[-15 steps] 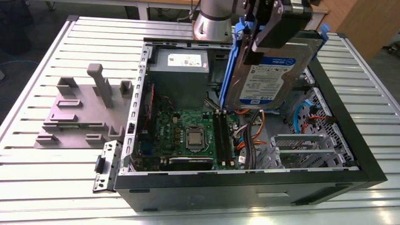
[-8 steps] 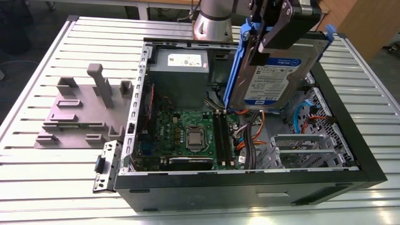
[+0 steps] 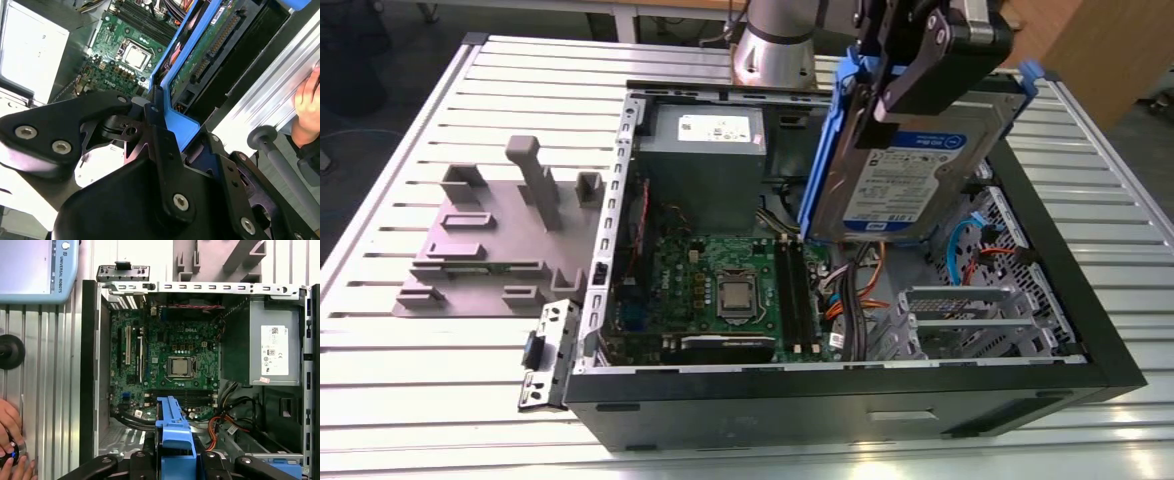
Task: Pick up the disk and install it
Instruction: 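Insert the disk into the insertion slot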
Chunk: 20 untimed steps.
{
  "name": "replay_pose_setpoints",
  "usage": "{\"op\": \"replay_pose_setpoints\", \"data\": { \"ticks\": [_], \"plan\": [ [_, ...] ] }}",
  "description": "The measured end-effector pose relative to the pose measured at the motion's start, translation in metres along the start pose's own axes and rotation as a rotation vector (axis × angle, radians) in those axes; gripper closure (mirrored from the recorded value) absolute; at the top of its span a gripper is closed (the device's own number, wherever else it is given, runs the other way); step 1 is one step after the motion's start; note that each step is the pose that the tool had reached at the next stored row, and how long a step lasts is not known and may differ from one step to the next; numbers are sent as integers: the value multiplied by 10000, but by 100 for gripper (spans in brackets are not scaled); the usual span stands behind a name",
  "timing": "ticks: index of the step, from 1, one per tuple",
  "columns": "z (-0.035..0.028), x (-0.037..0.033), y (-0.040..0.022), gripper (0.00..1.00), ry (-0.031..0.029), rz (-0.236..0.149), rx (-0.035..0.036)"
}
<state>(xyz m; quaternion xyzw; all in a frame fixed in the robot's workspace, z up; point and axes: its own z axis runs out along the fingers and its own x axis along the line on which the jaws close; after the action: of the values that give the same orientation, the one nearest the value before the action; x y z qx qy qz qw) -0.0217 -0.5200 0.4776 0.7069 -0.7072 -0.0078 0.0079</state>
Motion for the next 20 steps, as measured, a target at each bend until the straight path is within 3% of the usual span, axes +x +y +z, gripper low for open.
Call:
{"op": "replay_pose_setpoints", "data": {
  "ticks": [15, 20],
  "plan": [
    [16, 219, -31, 63, 15, 1, 0],
    [26, 250, -83, 63, 16, 0, 0]
  ]
}}
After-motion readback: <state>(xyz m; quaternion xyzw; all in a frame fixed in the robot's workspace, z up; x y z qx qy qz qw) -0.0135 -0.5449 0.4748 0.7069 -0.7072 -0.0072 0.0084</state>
